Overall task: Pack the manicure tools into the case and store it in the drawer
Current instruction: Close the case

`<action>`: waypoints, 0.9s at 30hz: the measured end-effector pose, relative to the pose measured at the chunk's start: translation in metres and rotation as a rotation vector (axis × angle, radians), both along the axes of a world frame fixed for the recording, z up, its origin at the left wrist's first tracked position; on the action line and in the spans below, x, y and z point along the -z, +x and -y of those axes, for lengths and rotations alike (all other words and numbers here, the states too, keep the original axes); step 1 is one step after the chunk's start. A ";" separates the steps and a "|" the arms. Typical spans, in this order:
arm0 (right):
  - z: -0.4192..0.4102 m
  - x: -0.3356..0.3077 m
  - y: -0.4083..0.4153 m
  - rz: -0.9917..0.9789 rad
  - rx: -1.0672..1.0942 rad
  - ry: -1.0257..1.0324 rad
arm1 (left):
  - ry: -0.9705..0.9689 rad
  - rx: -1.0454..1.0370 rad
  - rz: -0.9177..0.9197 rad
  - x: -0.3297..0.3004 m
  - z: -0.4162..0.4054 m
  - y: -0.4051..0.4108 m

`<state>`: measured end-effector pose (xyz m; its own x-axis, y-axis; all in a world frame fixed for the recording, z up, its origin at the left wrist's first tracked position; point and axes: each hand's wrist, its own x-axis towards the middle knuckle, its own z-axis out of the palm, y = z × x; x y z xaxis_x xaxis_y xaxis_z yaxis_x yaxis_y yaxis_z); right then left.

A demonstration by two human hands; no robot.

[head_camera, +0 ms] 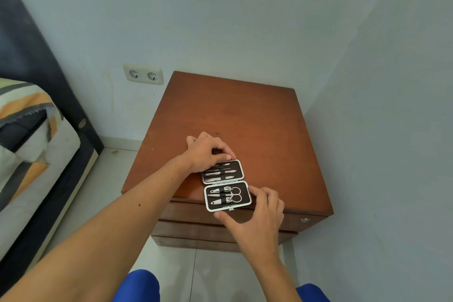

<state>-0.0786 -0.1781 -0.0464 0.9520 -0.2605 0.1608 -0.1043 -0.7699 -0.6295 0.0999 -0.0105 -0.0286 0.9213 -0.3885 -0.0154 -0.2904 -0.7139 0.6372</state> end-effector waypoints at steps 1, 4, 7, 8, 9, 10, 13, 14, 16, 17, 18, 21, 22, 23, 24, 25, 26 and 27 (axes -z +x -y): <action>0.000 0.000 0.000 0.005 0.005 0.008 | -0.001 0.012 -0.003 0.000 -0.001 0.000; 0.000 0.000 0.002 0.002 0.005 0.024 | 0.006 0.037 -0.008 0.000 -0.003 0.001; 0.000 0.001 0.003 -0.006 0.007 0.018 | 0.013 0.045 -0.016 -0.001 -0.004 0.003; 0.001 0.001 0.002 -0.011 0.003 0.018 | 0.008 0.041 -0.022 0.000 -0.004 0.003; 0.001 0.000 0.002 -0.018 -0.003 0.019 | -0.006 0.032 -0.026 0.000 -0.004 0.002; 0.001 0.000 0.002 -0.025 -0.009 0.022 | -0.028 0.018 -0.032 -0.001 -0.003 0.001; 0.006 -0.003 0.001 -0.052 -0.037 0.031 | -0.116 -0.044 -0.038 0.000 -0.007 -0.003; 0.008 -0.005 0.000 -0.064 -0.057 0.030 | -0.146 -0.069 -0.044 0.000 -0.011 -0.006; 0.016 -0.011 0.001 -0.096 -0.108 0.028 | -0.203 -0.101 -0.042 -0.001 -0.022 -0.014; 0.020 -0.016 0.003 -0.108 -0.132 0.036 | -0.225 -0.102 -0.029 -0.003 -0.029 -0.020; 0.025 -0.020 0.006 -0.114 -0.155 0.047 | -0.238 -0.103 -0.011 -0.005 -0.036 -0.028; 0.036 -0.032 0.026 -0.122 -0.182 0.072 | -0.224 -0.173 0.061 -0.008 -0.055 -0.051; 0.037 -0.036 0.035 -0.122 -0.180 0.086 | -0.197 -0.224 0.078 -0.006 -0.060 -0.057; 0.038 -0.038 0.044 -0.125 -0.177 0.105 | -0.155 -0.268 0.076 -0.004 -0.064 -0.064; 0.038 -0.041 0.052 -0.143 -0.174 0.126 | -0.102 -0.295 0.053 -0.003 -0.065 -0.071; 0.037 -0.044 0.059 -0.176 -0.171 0.151 | -0.054 -0.300 0.026 -0.003 -0.065 -0.077; 0.036 -0.045 0.065 -0.227 -0.168 0.179 | -0.022 -0.290 -0.007 -0.003 -0.063 -0.082; 0.035 -0.044 0.070 -0.277 -0.167 0.200 | -0.009 -0.276 -0.040 -0.003 -0.060 -0.086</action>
<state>-0.0082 -0.2132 -0.0025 0.9842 -0.0987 -0.1470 -0.1755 -0.6554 -0.7346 0.0141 0.0494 -0.0254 0.9911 -0.1228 -0.0518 -0.0597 -0.7567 0.6510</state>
